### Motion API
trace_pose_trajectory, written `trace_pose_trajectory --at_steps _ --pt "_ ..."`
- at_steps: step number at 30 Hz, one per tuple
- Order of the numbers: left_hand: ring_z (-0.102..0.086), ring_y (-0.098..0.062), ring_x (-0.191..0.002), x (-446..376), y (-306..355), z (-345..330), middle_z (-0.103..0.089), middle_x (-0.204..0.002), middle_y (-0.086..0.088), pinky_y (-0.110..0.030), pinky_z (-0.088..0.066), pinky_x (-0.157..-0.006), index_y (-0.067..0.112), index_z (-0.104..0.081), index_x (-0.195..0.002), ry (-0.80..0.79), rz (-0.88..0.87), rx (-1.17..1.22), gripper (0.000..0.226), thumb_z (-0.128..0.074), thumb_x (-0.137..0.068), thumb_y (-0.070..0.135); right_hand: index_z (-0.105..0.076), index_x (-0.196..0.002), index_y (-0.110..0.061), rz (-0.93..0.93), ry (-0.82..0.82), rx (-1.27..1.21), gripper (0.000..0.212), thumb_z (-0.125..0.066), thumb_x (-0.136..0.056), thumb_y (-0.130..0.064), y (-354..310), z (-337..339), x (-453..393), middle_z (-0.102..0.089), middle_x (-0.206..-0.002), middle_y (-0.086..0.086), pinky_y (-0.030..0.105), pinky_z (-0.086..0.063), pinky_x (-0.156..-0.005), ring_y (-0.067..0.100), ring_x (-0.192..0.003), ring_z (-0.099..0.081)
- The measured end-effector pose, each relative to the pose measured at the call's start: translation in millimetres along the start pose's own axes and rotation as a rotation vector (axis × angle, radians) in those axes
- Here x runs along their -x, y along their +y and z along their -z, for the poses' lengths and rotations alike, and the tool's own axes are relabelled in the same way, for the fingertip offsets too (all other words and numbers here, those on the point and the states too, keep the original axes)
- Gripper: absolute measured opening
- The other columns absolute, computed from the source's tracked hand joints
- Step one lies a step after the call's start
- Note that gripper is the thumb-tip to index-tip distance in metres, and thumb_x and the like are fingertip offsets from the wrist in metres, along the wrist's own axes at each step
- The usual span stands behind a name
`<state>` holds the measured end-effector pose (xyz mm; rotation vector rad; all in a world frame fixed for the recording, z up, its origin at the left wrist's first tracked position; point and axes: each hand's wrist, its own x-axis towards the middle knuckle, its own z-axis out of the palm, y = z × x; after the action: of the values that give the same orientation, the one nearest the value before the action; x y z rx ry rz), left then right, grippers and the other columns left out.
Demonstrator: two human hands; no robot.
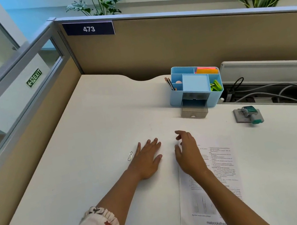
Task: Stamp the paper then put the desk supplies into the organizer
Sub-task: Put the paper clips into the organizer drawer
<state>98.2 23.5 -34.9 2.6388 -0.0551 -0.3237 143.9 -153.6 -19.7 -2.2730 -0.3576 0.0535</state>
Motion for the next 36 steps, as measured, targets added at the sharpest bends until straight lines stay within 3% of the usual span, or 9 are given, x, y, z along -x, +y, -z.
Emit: trace_pose_trajectory --at_steps 2,5,12,17,19,23,27,31,36 --pt "-0.008 -0.01 -0.149 8.4 -7.3 4.2 -0.019 -0.16 0.007 -0.03 0.009 -0.119 0.022 -0.027 -0.151 0.131 -0.028 0.057 0.05 -0.036 -0.102 0.027 -0.044 -0.133 -0.016 0.029 -0.042 -0.01 0.042 -0.05 -0.093 -0.007 -6.0 -9.1 9.5 -0.052 -0.121 0.001 0.029 -0.043 -0.098 0.015 -0.111 -0.049" --pt "-0.011 -0.014 -0.148 24.3 -26.0 11.6 -0.021 -0.159 0.005 -0.026 0.006 -0.118 0.018 -0.034 -0.148 0.263 0.035 0.165 0.047 -0.037 -0.101 0.013 -0.043 -0.134 -0.016 0.047 -0.119 -0.012 0.041 -0.049 -0.094 -0.008 -15.6 -20.3 22.2 -0.051 -0.125 0.001 0.021 -0.038 -0.097 0.015 -0.115 -0.049" --pt "0.003 -0.016 -0.149 69.4 -71.4 15.8 -0.011 -0.161 0.004 -0.025 0.0 -0.118 0.02 -0.026 -0.151 0.086 0.132 0.231 0.051 -0.028 -0.102 0.006 -0.035 -0.143 -0.009 0.163 -0.329 0.086 0.049 -0.044 -0.095 -0.01 -30.6 -47.5 44.7 -0.039 -0.144 0.006 0.023 -0.031 -0.108 0.02 -0.132 -0.04" --pt "0.0 -0.015 -0.149 94.8 -74.2 14.3 -0.01 -0.161 0.004 -0.024 0.0 -0.118 0.022 -0.022 -0.152 0.068 0.138 0.196 0.05 -0.029 -0.103 0.011 -0.016 -0.154 -0.008 0.195 -0.471 0.13 0.057 -0.039 -0.102 -0.017 -41.6 -68.2 55.1 -0.014 -0.162 0.006 0.021 -0.009 -0.117 0.017 -0.149 -0.013" --pt "-0.002 -0.013 -0.149 102.7 -72.8 10.8 -0.011 -0.161 0.006 -0.022 -0.001 -0.118 0.022 -0.023 -0.152 0.094 0.154 0.191 0.05 -0.031 -0.103 0.013 -0.011 -0.155 -0.009 0.231 -0.513 0.148 0.059 -0.038 -0.103 -0.019 -44.5 -75.8 59.6 -0.008 -0.163 0.005 0.019 -0.006 -0.116 0.015 -0.15 -0.006" --pt "-0.002 -0.01 -0.149 116.2 -72.0 3.2 -0.01 -0.161 0.009 -0.024 -0.004 -0.119 0.024 -0.022 -0.152 0.119 0.175 0.168 0.052 -0.038 -0.102 0.02 -0.014 -0.156 -0.016 0.276 -0.548 0.173 0.059 -0.039 -0.103 -0.022 -47.6 -84.1 67.8 -0.007 -0.164 -0.001 0.026 -0.016 -0.118 0.013 -0.15 -0.006" --pt "-0.003 -0.011 -0.149 128.2 -69.8 -4.0 -0.01 -0.16 0.009 -0.025 -0.006 -0.12 0.025 -0.023 -0.152 0.134 0.163 0.138 0.054 -0.041 -0.101 0.022 -0.028 -0.153 -0.02 0.357 -0.529 0.229 0.049 -0.034 -0.104 -0.015 -42.4 -83.6 79.9 -0.016 -0.162 -0.004 0.032 -0.033 -0.114 0.013 -0.15 -0.012" --pt "-0.009 -0.014 -0.149 134.0 -63.9 -11.8 -0.018 -0.159 0.008 -0.027 -0.013 -0.12 0.023 -0.033 -0.148 0.179 0.173 0.114 0.048 -0.042 -0.101 0.019 -0.035 -0.15 -0.02 0.383 -0.472 0.28 0.051 -0.037 -0.101 -0.004 -35.7 -78.6 89.8 -0.025 -0.16 -0.004 0.033 -0.039 -0.11 0.014 -0.149 -0.018" --pt "-0.027 -0.016 -0.145 133.1 -58.7 -10.8 -0.039 -0.151 0.004 -0.029 -0.029 -0.113 0.019 -0.057 -0.13 0.244 0.219 0.148 0.032 -0.049 -0.099 0.019 -0.059 -0.132 -0.015 0.402 -0.383 0.309 0.036 -0.051 -0.097 -0.009 -35.3 -73.7 94.8 -0.054 -0.14 0.003 0.035 -0.05 -0.095 0.023 -0.128 -0.05"
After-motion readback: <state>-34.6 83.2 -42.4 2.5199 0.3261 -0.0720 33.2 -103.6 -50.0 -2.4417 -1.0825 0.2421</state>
